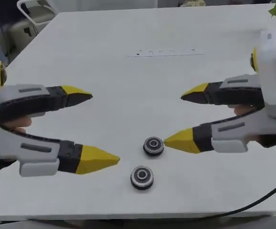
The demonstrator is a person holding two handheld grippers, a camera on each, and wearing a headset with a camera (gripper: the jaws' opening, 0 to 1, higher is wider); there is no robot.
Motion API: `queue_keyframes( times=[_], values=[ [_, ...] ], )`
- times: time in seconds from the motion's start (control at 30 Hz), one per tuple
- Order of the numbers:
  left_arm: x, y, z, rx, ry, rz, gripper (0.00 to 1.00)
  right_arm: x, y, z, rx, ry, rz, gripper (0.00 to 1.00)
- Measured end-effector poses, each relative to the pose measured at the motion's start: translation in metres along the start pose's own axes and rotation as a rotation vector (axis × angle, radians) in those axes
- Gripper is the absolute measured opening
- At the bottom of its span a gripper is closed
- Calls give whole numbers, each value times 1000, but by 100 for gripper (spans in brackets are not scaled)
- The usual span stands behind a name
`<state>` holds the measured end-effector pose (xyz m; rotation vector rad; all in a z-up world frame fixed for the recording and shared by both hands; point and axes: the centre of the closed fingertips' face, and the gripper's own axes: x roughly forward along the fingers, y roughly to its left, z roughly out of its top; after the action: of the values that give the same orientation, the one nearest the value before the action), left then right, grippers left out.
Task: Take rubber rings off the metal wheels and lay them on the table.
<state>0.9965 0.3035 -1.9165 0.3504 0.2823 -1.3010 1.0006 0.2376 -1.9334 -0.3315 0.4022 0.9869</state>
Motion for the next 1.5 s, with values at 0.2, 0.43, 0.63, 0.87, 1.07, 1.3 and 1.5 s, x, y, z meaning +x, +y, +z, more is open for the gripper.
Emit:
queue_keyframes(
  times=[0.2, 0.43, 0.63, 0.87, 1.07, 1.3, 1.5],
  values=[
    [30, 10, 5, 59, -16, -34, 53, 19, -5, 13, 8, -47, 33, 49],
    [55, 13, -17, 68, 21, -74, 43, 26, -2, -18, 30, -29, 64, 38],
    [67, 2, -48, 20, 69, -114, 41, 30, 4, -54, 69, 64, 116, 36],
    [73, -21, -84, 3, 176, -196, 42, 43, 31, -85, 15, 198, 207, 34],
    [79, -32, -99, 15, 224, -237, 34, 52, 41, -103, 27, 249, 242, 32],
    [83, -33, -108, 7, 236, -245, 27, 58, 46, -110, 79, 247, 262, 27],
    [84, -41, -116, 17, 256, -276, 22, 62, 50, -114, 90, 251, 270, 25]
  ],
)
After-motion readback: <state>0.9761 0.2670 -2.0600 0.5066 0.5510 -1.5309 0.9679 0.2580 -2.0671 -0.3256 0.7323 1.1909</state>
